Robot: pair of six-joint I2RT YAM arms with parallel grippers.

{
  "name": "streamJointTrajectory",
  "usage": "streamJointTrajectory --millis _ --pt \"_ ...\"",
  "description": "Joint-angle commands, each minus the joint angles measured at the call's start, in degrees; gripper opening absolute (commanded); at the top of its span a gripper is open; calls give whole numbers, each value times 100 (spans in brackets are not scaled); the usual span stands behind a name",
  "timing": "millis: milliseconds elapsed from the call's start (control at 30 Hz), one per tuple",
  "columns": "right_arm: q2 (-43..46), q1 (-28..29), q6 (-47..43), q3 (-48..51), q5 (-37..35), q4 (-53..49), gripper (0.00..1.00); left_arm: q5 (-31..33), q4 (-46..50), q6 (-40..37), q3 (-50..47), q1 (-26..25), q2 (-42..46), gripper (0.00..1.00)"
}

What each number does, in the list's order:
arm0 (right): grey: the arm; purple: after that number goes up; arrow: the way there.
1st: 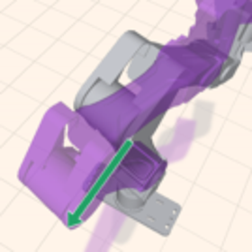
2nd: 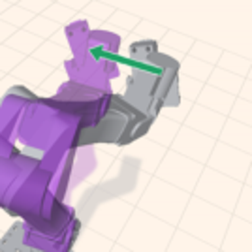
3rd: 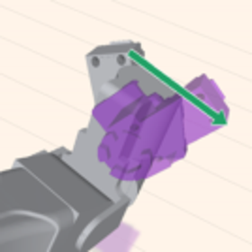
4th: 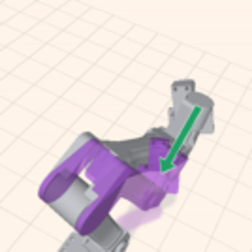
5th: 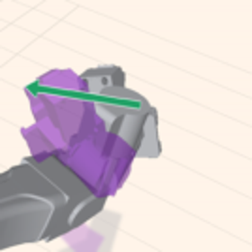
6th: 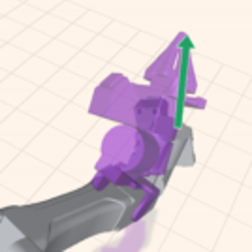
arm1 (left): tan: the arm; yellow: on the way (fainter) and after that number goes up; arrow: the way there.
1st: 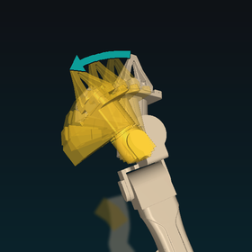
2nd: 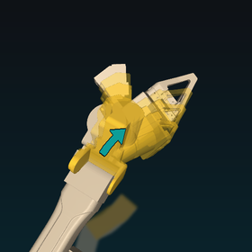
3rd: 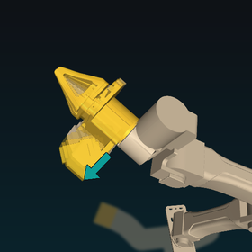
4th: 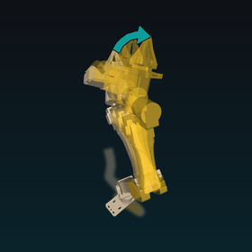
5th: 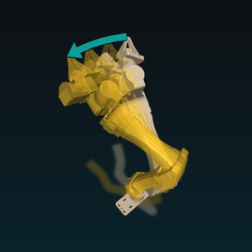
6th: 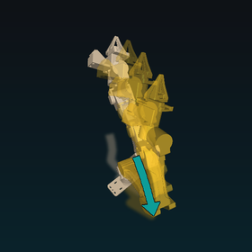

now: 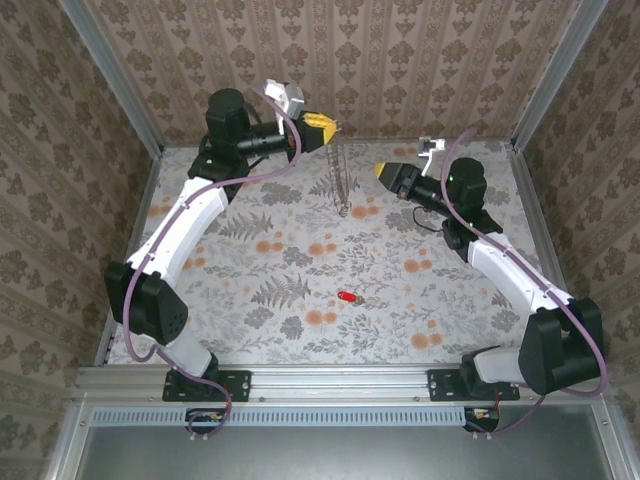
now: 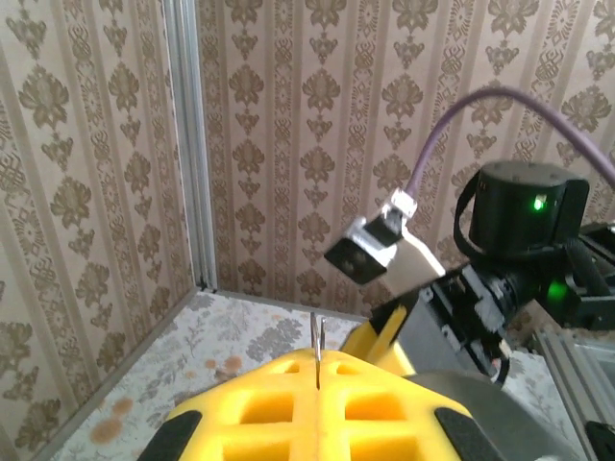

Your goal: Put the keys on the keyring

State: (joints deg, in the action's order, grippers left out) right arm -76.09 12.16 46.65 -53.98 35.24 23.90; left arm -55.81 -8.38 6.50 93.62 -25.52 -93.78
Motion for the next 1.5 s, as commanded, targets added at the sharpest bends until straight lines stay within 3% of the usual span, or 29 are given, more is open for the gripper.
streamJointTrajectory --millis 0,200,367,767,967,1133,1467 --pt "195 -20 -217 307 -201 -488 34 281 -685 312 -219 -24 174 0" --pt "428 259 -831 793 -477 -1695 36 513 -1147 684 -700 125 343 0" --pt "261 971 -1266 940 -1062 -2697 36 635 -1556 908 -1293 270 610 0" --pt "-45 2589 -643 1037 -3222 -4295 37 955 -2041 1166 -2506 539 1387 0" --pt "-318 3287 -98 1001 -3870 -4567 37 1063 -1878 1127 -2734 562 1690 0" --pt "-1044 3658 167 703 -4248 -4696 36 1110 -1809 1129 -2759 580 1792 0" --pt "-1597 3967 279 254 -4675 -4969 33 1119 -1862 1179 -2828 634 1883 0"
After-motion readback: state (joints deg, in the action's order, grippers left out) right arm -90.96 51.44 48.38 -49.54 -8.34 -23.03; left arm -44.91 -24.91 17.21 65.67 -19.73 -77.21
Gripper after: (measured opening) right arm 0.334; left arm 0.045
